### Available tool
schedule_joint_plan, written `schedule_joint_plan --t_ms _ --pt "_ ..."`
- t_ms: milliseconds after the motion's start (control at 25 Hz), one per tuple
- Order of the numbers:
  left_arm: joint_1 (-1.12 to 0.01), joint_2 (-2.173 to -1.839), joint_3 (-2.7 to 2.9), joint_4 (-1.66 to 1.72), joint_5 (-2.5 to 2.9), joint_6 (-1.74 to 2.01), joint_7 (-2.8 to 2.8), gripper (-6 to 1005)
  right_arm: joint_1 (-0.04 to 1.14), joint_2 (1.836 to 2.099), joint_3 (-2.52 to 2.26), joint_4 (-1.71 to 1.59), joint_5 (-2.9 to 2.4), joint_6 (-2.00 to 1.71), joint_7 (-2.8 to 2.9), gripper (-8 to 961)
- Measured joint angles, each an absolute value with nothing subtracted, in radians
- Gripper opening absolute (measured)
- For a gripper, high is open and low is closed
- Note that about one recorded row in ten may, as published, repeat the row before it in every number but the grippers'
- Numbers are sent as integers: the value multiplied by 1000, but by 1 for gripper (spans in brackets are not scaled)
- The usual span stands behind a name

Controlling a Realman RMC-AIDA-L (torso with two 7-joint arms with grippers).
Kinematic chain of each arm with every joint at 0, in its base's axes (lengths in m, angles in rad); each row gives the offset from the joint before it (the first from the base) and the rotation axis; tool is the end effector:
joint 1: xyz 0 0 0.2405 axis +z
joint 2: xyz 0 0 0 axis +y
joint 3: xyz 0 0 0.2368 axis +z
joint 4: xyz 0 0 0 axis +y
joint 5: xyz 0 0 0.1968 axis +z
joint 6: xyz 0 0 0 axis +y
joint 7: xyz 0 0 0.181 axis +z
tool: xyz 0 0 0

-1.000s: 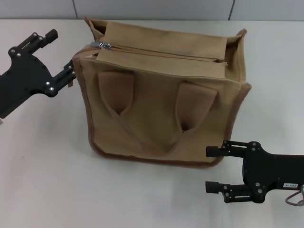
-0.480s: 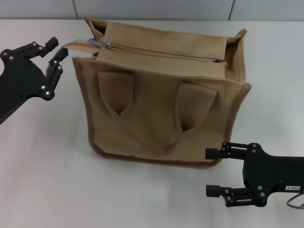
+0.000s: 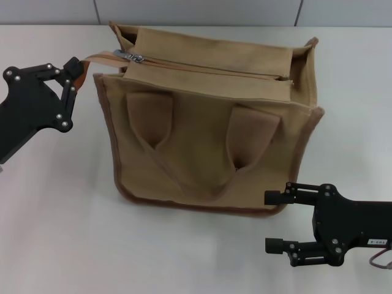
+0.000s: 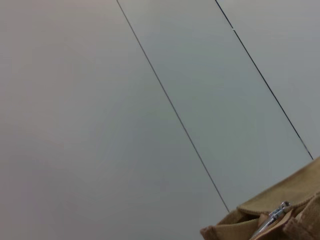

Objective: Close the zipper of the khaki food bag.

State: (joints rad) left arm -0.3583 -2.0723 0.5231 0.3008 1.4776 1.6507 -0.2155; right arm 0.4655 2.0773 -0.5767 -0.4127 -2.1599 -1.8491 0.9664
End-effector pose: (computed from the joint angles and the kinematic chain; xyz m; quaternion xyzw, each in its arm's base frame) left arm -0.2535 0.2985 0.0199 -0.8136 0.0767 -0.3212 0.4786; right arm 0.2285 0.2324 -0.0492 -0.9422 0.1165 0.3141 0.0077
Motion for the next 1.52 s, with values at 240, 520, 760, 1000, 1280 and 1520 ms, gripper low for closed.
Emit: schedule_joint_plan --t_ms 240,520,760,1000,1280,1520 --pt "-359 -2072 524 301 1476 1656 -209 4 466 2079 -577 -413 -2159 -1863 966 778" --pt "-360 -2072 525 301 1476 1648 -214 49 466 2079 -576 -413 -2158 -1865 966 778" --pt "-365 -2072 527 301 1476 1617 -219 98 469 2078 -574 -413 -2158 -1865 971 778" --pt "-370 -2070 584 308 1490 1556 -221 146 473 2077 -574 -413 -2158 -1865 978 778" --pt "-376 -2071 604 318 1487 1508 -221 359 473 2077 -574 -414 -2152 -1865 984 778" --pt "-402 -2076 592 312 1479 1470 -211 471 472 2077 -574 -416 -2147 -1866 990 778"
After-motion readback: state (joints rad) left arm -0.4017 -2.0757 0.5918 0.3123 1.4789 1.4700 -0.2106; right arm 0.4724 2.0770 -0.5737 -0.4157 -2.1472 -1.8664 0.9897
